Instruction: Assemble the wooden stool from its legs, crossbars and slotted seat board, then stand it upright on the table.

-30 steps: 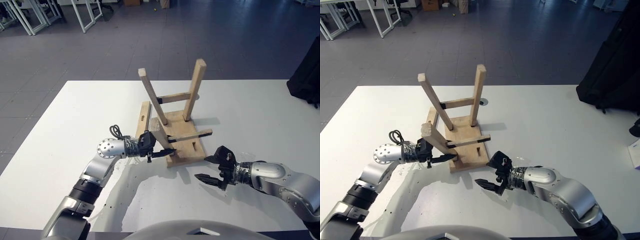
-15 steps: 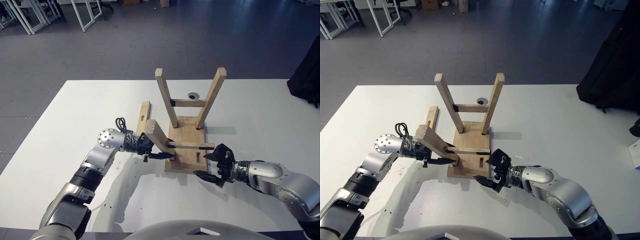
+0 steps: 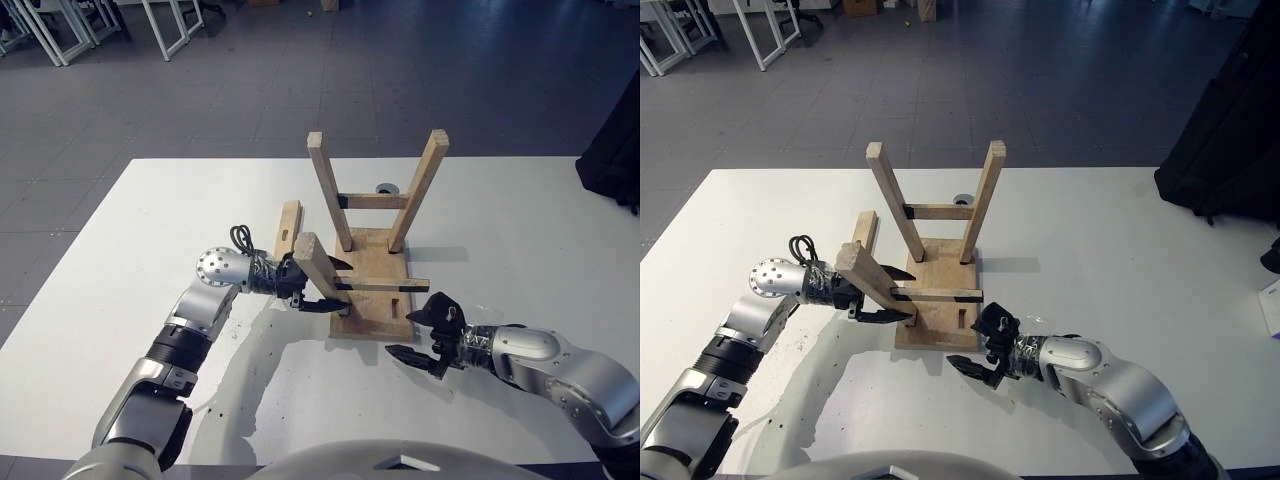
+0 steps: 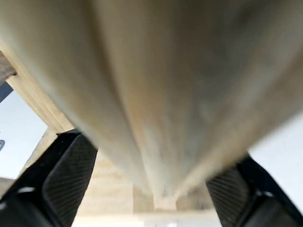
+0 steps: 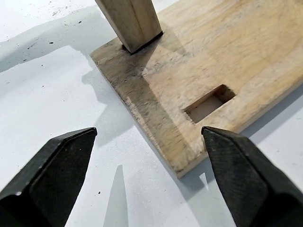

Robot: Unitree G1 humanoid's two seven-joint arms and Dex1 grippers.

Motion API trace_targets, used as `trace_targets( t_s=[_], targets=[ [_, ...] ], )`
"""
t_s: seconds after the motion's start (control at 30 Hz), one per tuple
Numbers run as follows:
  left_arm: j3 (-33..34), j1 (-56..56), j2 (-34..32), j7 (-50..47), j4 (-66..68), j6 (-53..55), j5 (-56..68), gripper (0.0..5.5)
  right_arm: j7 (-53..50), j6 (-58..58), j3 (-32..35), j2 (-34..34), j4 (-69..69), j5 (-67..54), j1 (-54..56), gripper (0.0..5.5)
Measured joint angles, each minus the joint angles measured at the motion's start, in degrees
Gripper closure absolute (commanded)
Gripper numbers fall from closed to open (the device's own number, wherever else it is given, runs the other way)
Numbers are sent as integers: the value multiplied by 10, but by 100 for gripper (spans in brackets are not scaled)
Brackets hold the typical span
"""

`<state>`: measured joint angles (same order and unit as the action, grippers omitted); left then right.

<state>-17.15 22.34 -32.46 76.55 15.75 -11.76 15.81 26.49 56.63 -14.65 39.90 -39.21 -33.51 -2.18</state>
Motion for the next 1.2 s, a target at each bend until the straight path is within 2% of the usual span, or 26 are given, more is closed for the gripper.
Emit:
trace_targets(
  t_s=[0.1,0.23,0.33,0.43,0.57,0.67,0.73,0.97,1.2],
  targets=[
    [1,-14,-60,34,0,-1,-26,95,-5,0,4,-8,-8,0,-13,141],
    [23,-60,-88,23,-25,25,-29,89,-11,2,10,-10,-13,0,-23,141],
    [77,-75,-81,-93,-44,105,-33,89,-11,2,14,-10,-14,0,-23,141],
    [132,-100,-43,-259,-135,238,-44,89,-10,3,20,-10,-14,0,-24,141],
    [184,-142,99,-531,-283,395,-89,89,-12,6,21,-12,-16,0,-30,141],
    [201,-173,247,-730,-314,473,-134,89,-19,10,21,-26,-17,-1,-30,141],
    [196,-192,319,-808,-314,504,-150,89,-24,17,21,-37,-18,-1,-26,141],
    [199,-195,319,-813,-285,513,-159,89,-28,23,18,-45,-18,2,-18,141],
    [177,-221,307,-758,-231,474,-147,89,-33,25,16,-52,-18,2,-17,141]
  ],
)
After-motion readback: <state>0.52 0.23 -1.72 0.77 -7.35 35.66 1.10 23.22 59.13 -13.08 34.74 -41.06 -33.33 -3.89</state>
